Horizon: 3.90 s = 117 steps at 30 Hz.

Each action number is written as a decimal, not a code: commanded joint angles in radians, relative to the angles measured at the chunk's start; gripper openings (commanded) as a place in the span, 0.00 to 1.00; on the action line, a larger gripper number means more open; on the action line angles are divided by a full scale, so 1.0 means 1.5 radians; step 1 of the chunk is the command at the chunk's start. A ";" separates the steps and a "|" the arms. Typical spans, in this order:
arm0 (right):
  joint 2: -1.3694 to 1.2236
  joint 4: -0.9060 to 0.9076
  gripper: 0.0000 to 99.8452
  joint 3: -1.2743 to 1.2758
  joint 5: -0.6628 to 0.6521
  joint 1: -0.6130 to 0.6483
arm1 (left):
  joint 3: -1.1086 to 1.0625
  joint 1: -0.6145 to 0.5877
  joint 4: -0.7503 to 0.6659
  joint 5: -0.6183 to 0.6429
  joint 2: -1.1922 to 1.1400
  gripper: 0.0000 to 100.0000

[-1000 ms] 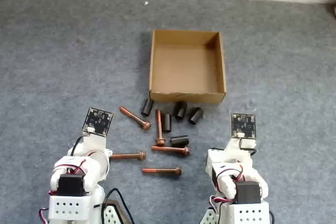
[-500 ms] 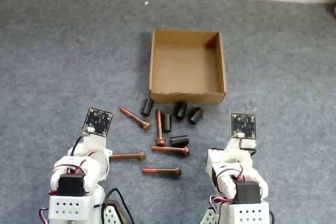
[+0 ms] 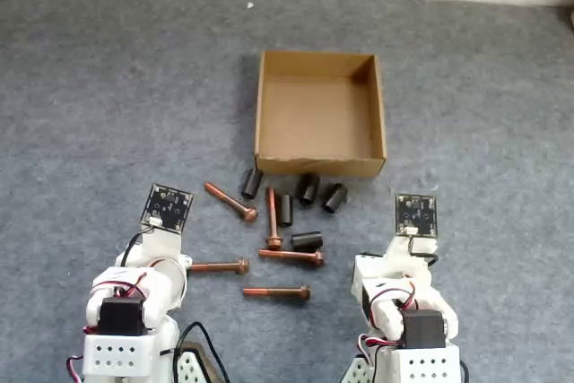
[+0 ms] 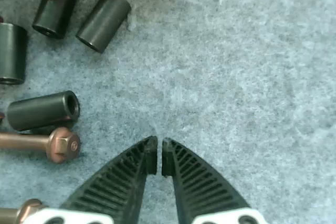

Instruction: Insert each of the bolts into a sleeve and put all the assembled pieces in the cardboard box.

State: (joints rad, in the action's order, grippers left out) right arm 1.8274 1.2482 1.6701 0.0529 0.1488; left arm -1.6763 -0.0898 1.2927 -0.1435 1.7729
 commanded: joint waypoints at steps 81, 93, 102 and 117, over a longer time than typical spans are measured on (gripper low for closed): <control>-1.179 -0.152 0.00 -0.766 0.260 0.131 | -0.014 -0.006 0.002 -0.007 0.001 0.01; -0.861 -0.108 0.00 -0.633 0.257 0.128 | 0.014 -0.017 -0.026 -0.008 0.002 0.01; -0.841 -0.109 0.00 -0.607 0.257 0.127 | 0.178 -0.086 -0.020 -0.150 0.001 0.01; -0.835 -0.184 0.00 -0.531 0.252 0.009 | 0.336 -0.010 0.077 -0.252 -0.047 0.07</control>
State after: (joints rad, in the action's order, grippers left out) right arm 0.5370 1.0564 0.8477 0.4442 0.1780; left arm -1.2405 -0.1603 1.3970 -0.4887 1.7653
